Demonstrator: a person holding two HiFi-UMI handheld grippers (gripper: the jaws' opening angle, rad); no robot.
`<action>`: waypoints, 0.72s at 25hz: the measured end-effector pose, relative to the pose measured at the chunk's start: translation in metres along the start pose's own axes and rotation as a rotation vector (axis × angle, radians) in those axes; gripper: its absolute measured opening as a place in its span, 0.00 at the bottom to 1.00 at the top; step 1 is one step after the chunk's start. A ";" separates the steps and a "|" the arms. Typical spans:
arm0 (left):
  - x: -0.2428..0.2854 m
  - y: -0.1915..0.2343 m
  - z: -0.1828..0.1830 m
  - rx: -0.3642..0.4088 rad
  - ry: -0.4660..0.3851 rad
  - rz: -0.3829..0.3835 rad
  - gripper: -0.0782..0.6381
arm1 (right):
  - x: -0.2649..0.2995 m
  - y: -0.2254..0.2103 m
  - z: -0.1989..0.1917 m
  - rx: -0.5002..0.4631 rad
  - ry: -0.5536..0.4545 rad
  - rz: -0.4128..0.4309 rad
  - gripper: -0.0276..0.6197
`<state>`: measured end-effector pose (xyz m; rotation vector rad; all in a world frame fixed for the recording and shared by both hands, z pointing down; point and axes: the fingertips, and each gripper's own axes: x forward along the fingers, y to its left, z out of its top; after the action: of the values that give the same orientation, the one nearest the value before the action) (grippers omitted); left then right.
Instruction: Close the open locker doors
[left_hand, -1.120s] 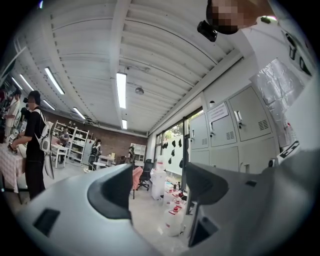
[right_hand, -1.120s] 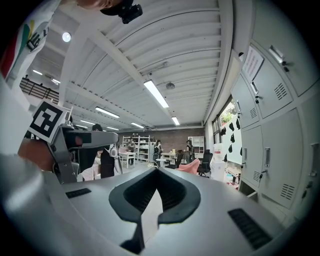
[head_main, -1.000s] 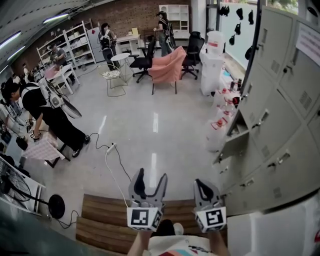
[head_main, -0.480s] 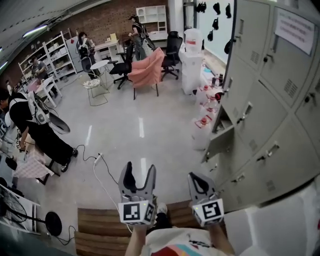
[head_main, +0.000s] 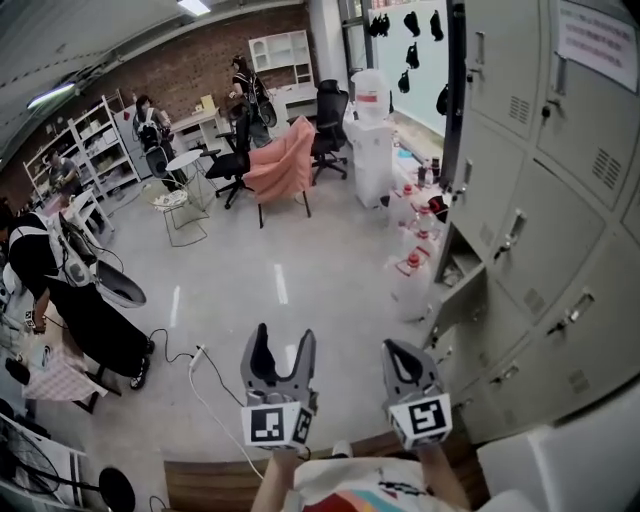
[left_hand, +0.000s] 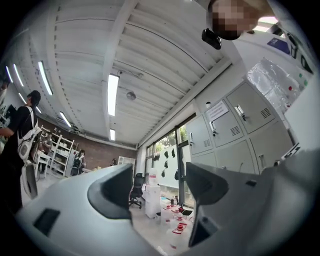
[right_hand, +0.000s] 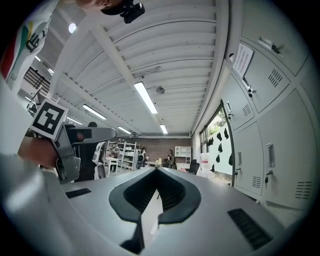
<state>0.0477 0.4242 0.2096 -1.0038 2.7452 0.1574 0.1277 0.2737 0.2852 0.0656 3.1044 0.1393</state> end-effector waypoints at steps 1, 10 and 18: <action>0.005 0.011 -0.002 0.009 -0.002 0.003 0.54 | 0.011 0.004 -0.003 0.008 0.000 -0.002 0.05; 0.043 0.068 -0.041 -0.049 0.040 0.011 0.54 | 0.076 0.030 -0.017 -0.021 0.022 0.025 0.05; 0.065 0.057 -0.096 -0.158 0.148 -0.002 0.54 | 0.094 0.003 -0.053 -0.019 0.139 0.009 0.05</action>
<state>-0.0528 0.4106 0.2889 -1.0996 2.9033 0.3158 0.0318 0.2756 0.3351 0.0729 3.2415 0.1814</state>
